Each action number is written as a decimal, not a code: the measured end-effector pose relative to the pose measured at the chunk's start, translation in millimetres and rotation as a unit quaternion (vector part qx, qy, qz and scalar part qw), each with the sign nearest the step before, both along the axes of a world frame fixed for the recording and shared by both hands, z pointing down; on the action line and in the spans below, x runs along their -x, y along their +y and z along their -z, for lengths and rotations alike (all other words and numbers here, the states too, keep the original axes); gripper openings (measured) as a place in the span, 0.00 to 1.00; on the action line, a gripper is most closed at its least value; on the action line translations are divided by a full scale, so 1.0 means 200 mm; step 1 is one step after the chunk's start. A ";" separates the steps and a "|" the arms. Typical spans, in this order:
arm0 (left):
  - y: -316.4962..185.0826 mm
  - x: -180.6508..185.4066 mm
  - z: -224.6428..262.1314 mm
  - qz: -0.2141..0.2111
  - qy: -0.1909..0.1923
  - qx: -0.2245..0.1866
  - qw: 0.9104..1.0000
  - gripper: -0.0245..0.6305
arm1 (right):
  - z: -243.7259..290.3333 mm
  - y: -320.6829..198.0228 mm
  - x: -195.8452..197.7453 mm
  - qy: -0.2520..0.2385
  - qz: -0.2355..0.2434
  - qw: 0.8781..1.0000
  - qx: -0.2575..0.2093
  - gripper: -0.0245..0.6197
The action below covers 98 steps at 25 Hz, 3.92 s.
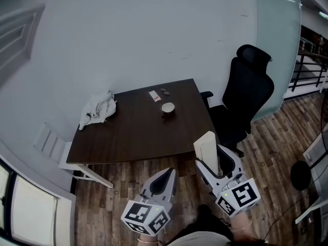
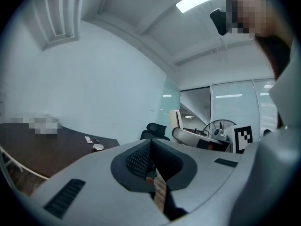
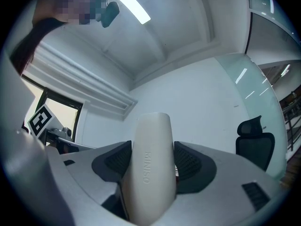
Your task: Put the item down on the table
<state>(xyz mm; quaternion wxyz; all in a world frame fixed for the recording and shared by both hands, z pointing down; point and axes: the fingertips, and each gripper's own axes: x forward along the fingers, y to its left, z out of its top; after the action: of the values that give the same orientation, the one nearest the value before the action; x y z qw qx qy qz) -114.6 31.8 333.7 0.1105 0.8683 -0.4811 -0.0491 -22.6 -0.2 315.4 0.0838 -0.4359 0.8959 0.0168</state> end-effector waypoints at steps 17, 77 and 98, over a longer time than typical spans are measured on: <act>-0.64 0.00 -0.01 0.004 -0.006 -0.004 1.000 0.06 | -0.05 -0.66 0.05 0.022 0.017 1.000 0.000 0.49; -1.93 0.03 -0.24 0.030 -0.010 0.057 0.998 0.06 | -1.37 -2.04 0.19 0.337 0.127 0.921 0.148 0.49; -2.02 0.10 -0.31 0.038 -0.008 0.079 0.996 0.06 | -1.69 -2.13 0.26 0.421 0.154 0.877 0.175 0.49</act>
<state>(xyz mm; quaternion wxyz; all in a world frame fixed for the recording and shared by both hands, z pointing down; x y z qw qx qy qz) -134.7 -371.4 396.3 0.1729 0.8383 -0.5170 -0.0085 -73.8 -425.8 653.1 -0.3776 -0.2518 0.8906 0.0290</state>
